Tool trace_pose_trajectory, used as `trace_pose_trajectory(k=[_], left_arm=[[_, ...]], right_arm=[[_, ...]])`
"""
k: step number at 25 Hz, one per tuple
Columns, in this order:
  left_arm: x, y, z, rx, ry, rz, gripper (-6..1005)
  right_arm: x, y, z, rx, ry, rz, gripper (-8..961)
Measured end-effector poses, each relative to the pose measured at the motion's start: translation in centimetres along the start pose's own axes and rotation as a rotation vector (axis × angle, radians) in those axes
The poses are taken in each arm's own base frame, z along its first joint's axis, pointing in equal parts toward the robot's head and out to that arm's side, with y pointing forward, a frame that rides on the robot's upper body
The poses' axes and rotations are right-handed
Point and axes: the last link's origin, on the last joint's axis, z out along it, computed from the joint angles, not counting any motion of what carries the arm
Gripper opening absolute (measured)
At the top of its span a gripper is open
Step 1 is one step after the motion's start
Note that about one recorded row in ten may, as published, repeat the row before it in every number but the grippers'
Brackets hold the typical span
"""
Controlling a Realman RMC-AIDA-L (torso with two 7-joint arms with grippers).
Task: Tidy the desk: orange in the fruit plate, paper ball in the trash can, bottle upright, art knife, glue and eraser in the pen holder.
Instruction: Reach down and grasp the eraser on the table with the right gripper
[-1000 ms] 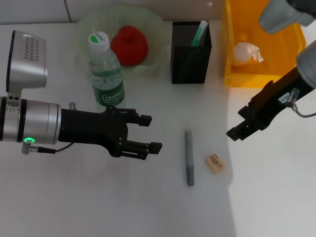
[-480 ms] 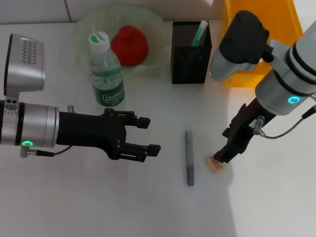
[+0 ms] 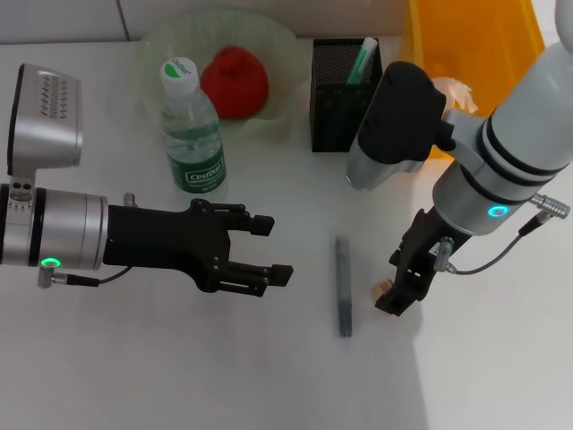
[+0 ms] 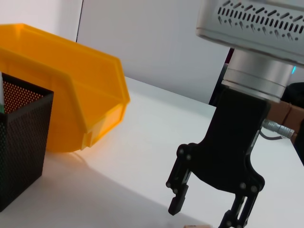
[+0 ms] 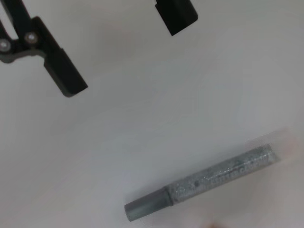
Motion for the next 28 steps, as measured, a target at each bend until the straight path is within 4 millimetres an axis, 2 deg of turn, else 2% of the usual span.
trace_pose_trajectory(k=[14,16,28], left_arm=[[0.02,0.03,0.03,-0.002,0.001,0.003,797],[0.0,0.05,0.06,-0.003,0.001,0.003,797],[-0.22,0.19,0.03,-0.006,0.001,-0.008,797]], right_arm=[[-0.14,0.36,1.0,-0.01,0.026,-0.001,652],[-0.16,0.33,1.05,-0.009,0.027,0.003,436],[-0.54,0.3,0.76,0.0,0.021,0.017,332]])
